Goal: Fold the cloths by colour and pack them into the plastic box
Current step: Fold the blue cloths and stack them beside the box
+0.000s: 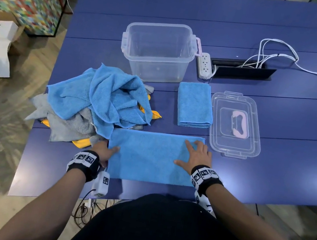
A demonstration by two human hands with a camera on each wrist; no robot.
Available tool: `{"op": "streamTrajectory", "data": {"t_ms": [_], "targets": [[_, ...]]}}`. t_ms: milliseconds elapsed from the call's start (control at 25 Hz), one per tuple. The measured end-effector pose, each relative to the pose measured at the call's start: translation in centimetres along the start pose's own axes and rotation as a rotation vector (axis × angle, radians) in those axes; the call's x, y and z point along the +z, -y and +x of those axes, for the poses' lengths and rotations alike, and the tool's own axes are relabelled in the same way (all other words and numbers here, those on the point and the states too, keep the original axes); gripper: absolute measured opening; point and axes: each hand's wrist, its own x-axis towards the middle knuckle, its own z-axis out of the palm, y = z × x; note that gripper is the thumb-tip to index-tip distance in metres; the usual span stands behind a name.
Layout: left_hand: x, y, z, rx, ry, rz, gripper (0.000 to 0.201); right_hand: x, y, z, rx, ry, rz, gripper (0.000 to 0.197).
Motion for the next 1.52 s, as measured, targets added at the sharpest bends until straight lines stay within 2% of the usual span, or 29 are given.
{"op": "streamTrajectory", "data": {"t_ms": [120, 200, 280, 360, 400, 480, 560, 600, 640, 720, 800, 840, 920, 1000, 1080, 1160, 1240, 1400, 1520], "targets": [[-0.5, -1.4, -0.1, 0.026, -0.089, 0.004, 0.040, 0.0, 0.3, 0.3, 0.004, 0.080, -0.022, 0.104], [-0.4, -2.2, -0.1, 0.122, -0.064, 0.057, 0.039, -0.2, 0.0, 0.4, 0.002, 0.128, 0.031, 0.107], [0.0, -3.9, -0.7, 0.226, 0.003, -0.033, 0.040, -0.6, -0.1, 0.2, -0.014, 0.049, 0.238, 0.090], [1.2, -6.4, -1.3, 0.339, 0.071, -0.146, 0.040, -1.3, 0.5, -0.1, -0.026, -0.098, 0.541, 0.058], [2.2, -7.7, -1.8, 0.373, 0.116, -0.214, 0.039, -2.0, 1.1, -0.2, -0.003, -0.106, 0.737, 0.046], [4.4, -10.0, -2.8, 0.412, 0.213, -0.309, 0.035, -3.2, 2.7, -0.1, 0.105, 0.103, 1.155, 0.041], [5.8, -11.2, -3.3, 0.435, 0.298, -0.239, 0.034, -3.2, 3.7, 0.2, 0.198, 0.337, 1.333, 0.051], [6.1, -11.3, -3.1, 0.433, 0.305, -0.162, 0.032, -2.9, 4.0, 0.2, 0.196, 0.396, 1.268, 0.052], [6.1, -11.3, -2.7, 0.437, 0.254, -0.076, 0.026, -2.6, 4.2, 0.2, 0.169, 0.413, 1.192, 0.047], [5.4, -10.7, -1.3, 0.459, 0.024, 0.055, 0.015, -2.3, 4.6, 0.0, 0.093, 0.346, 0.969, 0.042], [4.6, -10.1, 0.4, 0.514, -0.175, 0.124, 0.025, -2.3, 4.9, -0.3, 0.094, 0.271, 0.872, 0.041], [4.2, -10.1, 1.3, 0.536, -0.217, 0.156, 0.033, -2.3, 5.1, -0.3, 0.116, 0.269, 0.888, 0.040], [3.6, -10.9, 2.8, 0.541, -0.187, 0.259, 0.042, -2.3, 5.3, -0.2, 0.185, 0.271, 0.942, 0.040], [3.0, -11.9, 4.0, 0.523, -0.067, 0.400, 0.042, -1.9, 5.3, -0.2, 0.256, 0.308, 0.861, 0.046], [2.6, -12.5, 4.5, 0.526, -0.013, 0.464, 0.032, -1.7, 5.0, -0.3, 0.272, 0.364, 0.705, 0.046], [2.3, -12.7, 4.9, 0.553, 0.005, 0.402, 0.020, -2.1, 4.6, -0.5, 0.272, 0.384, 0.634, 0.040], [2.1, -12.5, 5.0, 0.571, 0.048, 0.386, 0.017, -2.2, 4.2, -0.5, 0.248, 0.407, 0.696, 0.035], [1.2, -12.1, 5.8, 0.587, 0.125, 0.494, 0.028, -1.0, 4.2, -1.1, 0.277, 0.526, 1.097, 0.025], [1.1, -12.0, 5.9, 0.591, 0.118, 0.538, 0.026, 0.0, 4.2, -1.6, 0.266, 0.385, 0.957, 0.031]]}}
